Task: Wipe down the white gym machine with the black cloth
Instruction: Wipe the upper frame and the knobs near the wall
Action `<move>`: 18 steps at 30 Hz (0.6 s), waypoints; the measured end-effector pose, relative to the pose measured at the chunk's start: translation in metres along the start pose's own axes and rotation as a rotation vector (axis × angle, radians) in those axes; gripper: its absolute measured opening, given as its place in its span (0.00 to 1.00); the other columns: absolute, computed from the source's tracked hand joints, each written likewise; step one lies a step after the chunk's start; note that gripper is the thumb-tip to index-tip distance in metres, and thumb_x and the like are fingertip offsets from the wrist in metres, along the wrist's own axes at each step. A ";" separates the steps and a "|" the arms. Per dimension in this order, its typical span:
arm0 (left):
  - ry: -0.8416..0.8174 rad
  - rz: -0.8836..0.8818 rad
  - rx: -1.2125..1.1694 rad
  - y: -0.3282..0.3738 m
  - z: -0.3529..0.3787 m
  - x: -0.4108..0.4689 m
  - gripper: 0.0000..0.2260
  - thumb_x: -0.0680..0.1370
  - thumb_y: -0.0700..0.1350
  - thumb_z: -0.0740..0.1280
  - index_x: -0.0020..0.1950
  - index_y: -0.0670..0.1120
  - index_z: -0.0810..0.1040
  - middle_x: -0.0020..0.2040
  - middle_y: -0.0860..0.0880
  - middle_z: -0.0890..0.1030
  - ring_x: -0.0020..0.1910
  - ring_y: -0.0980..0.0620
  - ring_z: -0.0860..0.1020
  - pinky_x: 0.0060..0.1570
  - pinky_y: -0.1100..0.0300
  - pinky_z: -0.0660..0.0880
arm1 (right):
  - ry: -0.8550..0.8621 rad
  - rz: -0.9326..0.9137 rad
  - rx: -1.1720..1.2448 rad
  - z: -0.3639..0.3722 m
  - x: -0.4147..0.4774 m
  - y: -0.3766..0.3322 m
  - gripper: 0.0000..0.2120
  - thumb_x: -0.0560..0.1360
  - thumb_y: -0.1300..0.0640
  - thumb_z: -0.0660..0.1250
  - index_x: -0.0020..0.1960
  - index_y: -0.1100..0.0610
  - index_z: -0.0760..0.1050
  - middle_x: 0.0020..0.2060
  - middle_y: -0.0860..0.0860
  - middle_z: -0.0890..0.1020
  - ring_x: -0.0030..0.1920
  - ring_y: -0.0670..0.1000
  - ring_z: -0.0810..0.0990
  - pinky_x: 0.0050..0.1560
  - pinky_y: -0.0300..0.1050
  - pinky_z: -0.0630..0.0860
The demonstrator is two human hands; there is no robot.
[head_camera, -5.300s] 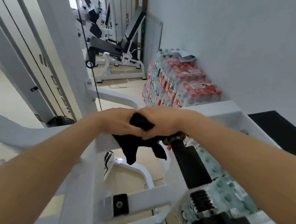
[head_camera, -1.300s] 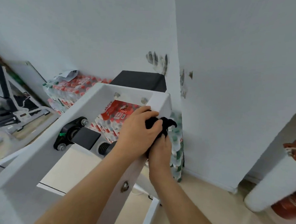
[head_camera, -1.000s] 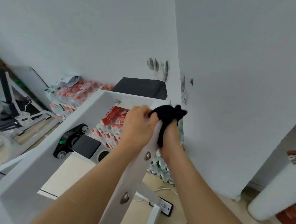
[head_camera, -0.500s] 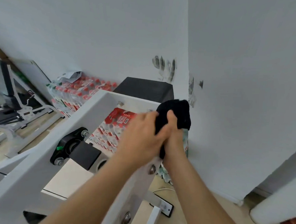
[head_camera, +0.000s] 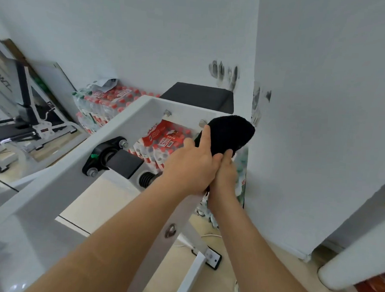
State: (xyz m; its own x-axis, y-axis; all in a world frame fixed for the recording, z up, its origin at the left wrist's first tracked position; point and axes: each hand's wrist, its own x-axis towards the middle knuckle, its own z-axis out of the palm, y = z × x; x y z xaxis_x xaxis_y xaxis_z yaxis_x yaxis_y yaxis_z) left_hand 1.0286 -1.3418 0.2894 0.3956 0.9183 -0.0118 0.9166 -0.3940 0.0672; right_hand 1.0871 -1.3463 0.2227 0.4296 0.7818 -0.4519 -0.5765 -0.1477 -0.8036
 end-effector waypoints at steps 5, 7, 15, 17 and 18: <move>-0.015 0.064 0.125 -0.023 0.002 -0.067 0.29 0.84 0.53 0.51 0.80 0.45 0.41 0.74 0.35 0.59 0.72 0.37 0.61 0.70 0.47 0.59 | -0.104 0.087 -0.088 -0.014 -0.059 0.038 0.20 0.84 0.45 0.51 0.58 0.53 0.78 0.52 0.53 0.84 0.52 0.54 0.82 0.51 0.52 0.80; -0.011 0.094 0.158 -0.033 0.006 -0.099 0.29 0.84 0.51 0.51 0.80 0.43 0.40 0.78 0.35 0.50 0.77 0.37 0.51 0.74 0.47 0.54 | -0.152 0.113 -0.177 -0.017 -0.089 0.049 0.18 0.84 0.47 0.51 0.57 0.54 0.78 0.50 0.54 0.84 0.50 0.55 0.83 0.44 0.49 0.80; -0.164 -0.088 0.254 -0.074 0.001 -0.224 0.31 0.80 0.54 0.44 0.78 0.37 0.44 0.77 0.34 0.54 0.71 0.35 0.64 0.66 0.45 0.65 | -0.332 -0.083 -0.664 -0.059 -0.171 0.029 0.25 0.80 0.41 0.59 0.72 0.54 0.66 0.66 0.49 0.74 0.63 0.52 0.75 0.67 0.55 0.71; -0.141 -0.203 0.113 -0.070 0.000 -0.227 0.34 0.81 0.59 0.49 0.79 0.41 0.43 0.74 0.36 0.62 0.68 0.38 0.67 0.63 0.48 0.67 | -0.289 -0.216 -0.668 -0.044 -0.171 0.025 0.33 0.79 0.41 0.60 0.78 0.55 0.55 0.69 0.47 0.69 0.67 0.50 0.70 0.69 0.50 0.67; -0.129 -0.245 0.039 -0.065 0.000 -0.220 0.36 0.80 0.61 0.53 0.79 0.43 0.44 0.72 0.37 0.65 0.67 0.38 0.69 0.61 0.49 0.68 | -0.294 -0.268 -0.666 -0.032 -0.171 0.027 0.35 0.80 0.42 0.60 0.79 0.55 0.51 0.70 0.47 0.67 0.68 0.49 0.68 0.69 0.47 0.65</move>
State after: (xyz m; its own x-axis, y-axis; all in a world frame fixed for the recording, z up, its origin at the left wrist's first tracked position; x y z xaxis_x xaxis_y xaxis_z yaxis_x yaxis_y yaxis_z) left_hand 0.8822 -1.5185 0.2881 0.1632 0.9752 -0.1496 0.9864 -0.1639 0.0079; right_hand 1.0204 -1.5032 0.2661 0.2400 0.9570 -0.1631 0.1005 -0.1916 -0.9763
